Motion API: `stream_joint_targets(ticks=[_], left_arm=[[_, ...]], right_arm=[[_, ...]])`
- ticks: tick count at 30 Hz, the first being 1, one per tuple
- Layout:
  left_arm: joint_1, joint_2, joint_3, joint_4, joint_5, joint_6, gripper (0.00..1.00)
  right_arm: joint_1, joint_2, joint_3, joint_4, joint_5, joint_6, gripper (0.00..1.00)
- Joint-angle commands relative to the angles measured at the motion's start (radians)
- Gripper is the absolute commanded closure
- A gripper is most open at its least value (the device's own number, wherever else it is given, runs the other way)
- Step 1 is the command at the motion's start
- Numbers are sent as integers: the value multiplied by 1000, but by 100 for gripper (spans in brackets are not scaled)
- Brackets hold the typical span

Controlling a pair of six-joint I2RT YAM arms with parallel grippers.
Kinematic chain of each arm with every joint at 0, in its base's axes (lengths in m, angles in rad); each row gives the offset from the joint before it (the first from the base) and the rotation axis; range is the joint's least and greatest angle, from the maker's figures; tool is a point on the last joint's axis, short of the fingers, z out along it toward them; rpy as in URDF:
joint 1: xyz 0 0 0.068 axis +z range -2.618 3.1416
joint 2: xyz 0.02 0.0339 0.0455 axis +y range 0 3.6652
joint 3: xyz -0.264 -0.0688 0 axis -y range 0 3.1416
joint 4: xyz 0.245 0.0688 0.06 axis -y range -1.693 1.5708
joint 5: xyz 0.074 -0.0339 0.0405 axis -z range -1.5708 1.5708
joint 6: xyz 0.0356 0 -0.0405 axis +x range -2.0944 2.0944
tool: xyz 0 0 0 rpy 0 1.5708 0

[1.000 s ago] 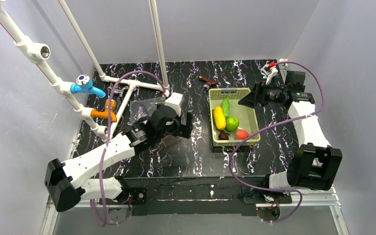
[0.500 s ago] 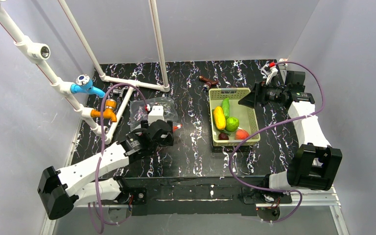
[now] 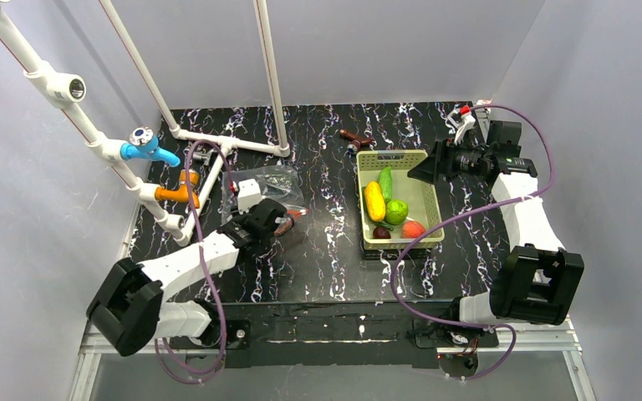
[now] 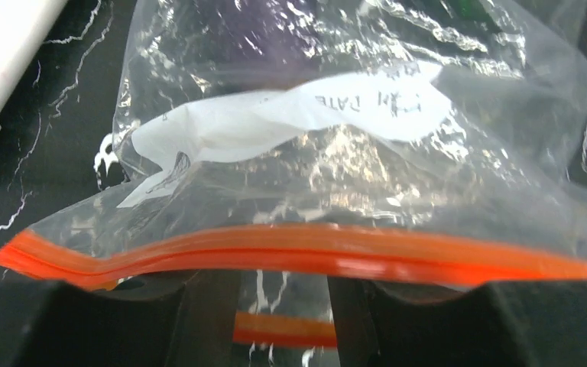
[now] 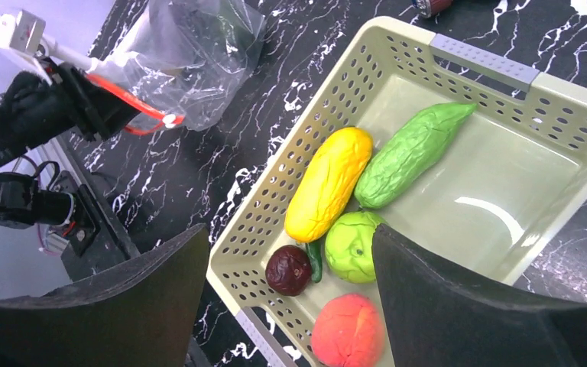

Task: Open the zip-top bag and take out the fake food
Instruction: Pick up the fake vegetable from the zipper food storage bag.

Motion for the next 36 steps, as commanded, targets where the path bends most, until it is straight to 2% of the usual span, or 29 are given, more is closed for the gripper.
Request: stream_joint_targets(ticks=[1,7,11,13,15,16,17,20,22,23,26,27,29,32,36], left_arm=[[82,72,7,175,-21,29,54],[140,181,27,259,-14,41,39],[167,218,58,319,-33,94,36],[209,260,80,409,-17,173,33],[259,321,128,362,-8,164,33],[273,344,134,383,-7,193,30],[286,350,130,418,-8,218,20],[358,395,129,517,103,239,13],[386,448,141,566,123,258,14],[411,493,193,499,144,241,16],[432,506,227,466,171,242,19],[438,512,230,458,189,243,22],[456,520,244,453,229,254,32],[478,532,254,448,275,263,53],[481,518,241,491,350,301,68]], right_arm=[[1,-17,1,35,-63,18,16],[2,-15,1,35,-63,18,16],[2,-11,1,35,-65,18,16],[2,-12,2,33,-65,18,16],[1,-14,4,30,-66,18,16],[1,-14,5,29,-66,18,16],[2,-13,6,28,-69,18,16],[1,-13,8,24,-67,18,16],[1,-13,9,22,-67,18,16],[-1,-13,10,21,-67,18,16],[-2,-15,12,19,-70,67,16],[-1,-15,12,19,-70,15,16],[-1,-15,12,19,-70,8,16],[-2,-18,13,18,-69,9,16],[-6,-21,12,18,-73,9,16]])
